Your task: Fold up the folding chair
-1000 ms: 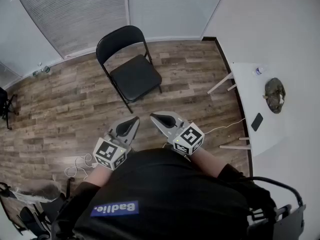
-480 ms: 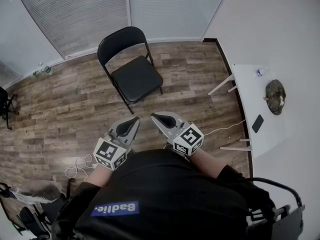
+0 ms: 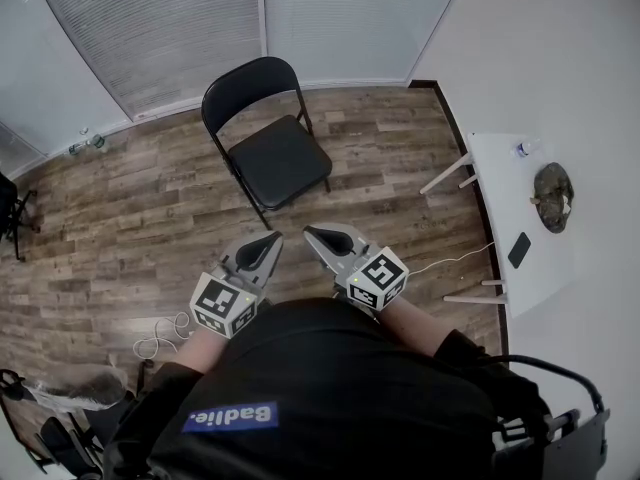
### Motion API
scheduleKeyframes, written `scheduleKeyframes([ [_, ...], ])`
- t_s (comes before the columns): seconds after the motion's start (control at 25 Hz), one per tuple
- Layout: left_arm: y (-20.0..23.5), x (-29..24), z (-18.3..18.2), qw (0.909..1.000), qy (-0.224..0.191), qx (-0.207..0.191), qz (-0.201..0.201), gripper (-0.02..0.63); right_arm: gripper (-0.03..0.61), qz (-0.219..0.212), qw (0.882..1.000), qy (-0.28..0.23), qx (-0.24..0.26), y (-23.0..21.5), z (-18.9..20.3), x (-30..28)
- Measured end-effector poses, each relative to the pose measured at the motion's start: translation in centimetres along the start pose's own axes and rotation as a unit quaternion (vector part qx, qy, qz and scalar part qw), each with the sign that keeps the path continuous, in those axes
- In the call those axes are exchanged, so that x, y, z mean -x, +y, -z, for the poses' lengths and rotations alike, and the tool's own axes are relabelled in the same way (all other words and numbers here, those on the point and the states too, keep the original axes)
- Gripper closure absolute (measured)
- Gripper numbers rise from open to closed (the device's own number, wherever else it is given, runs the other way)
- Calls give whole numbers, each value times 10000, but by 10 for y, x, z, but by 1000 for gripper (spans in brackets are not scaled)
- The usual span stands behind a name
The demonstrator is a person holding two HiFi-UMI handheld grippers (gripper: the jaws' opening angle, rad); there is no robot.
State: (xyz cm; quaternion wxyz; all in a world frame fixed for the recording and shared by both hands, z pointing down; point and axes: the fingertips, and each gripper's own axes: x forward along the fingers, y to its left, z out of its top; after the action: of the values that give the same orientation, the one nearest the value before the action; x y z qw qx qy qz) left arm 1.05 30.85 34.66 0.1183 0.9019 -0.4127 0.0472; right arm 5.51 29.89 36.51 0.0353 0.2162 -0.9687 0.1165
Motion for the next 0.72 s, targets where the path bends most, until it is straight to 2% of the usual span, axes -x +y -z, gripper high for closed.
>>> scheduleKeyframes([
  [0.72,46,29,-15,9990,-147,-65,419,609,577,639,9979,-5,98,9,-14,-39],
])
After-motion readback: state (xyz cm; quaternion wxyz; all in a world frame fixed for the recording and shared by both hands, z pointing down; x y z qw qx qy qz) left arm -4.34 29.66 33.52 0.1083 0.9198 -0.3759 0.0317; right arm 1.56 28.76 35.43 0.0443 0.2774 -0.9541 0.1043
